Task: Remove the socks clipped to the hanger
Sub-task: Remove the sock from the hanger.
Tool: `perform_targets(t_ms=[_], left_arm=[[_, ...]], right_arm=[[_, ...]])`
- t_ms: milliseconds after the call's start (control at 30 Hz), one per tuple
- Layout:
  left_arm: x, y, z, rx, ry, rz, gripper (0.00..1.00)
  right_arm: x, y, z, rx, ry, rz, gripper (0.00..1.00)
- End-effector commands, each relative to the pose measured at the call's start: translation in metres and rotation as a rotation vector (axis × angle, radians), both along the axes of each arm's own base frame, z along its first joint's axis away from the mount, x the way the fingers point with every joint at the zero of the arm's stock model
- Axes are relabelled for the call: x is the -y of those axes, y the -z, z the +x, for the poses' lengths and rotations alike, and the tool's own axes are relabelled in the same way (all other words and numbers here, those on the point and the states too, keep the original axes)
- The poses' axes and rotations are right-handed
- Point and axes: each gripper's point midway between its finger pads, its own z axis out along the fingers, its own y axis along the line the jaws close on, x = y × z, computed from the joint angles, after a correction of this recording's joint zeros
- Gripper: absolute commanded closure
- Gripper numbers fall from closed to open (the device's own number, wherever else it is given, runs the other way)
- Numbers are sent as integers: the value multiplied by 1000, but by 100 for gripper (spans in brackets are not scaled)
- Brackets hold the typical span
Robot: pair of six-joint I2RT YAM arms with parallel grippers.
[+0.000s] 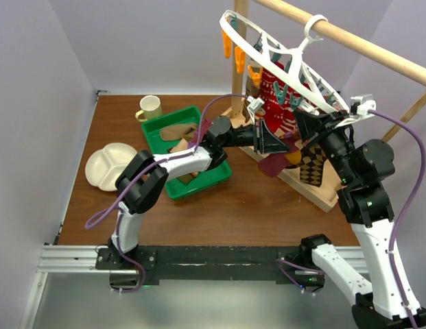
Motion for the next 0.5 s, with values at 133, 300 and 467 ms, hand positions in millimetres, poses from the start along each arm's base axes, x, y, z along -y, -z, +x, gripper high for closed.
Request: perform_targets(t_ms=[133,300,467], left_arm=[[3,-24,-1,66,-1,-46,100],[3,-26,-3,69,-14,-43,100],[7,-27,-8,76,-6,-34,100]], right_arm=[[0,-58,-25,151,-31,28,95],[4,-47,-31,127,-18,24,93],[-2,-39,-35,98,-57,14,94]])
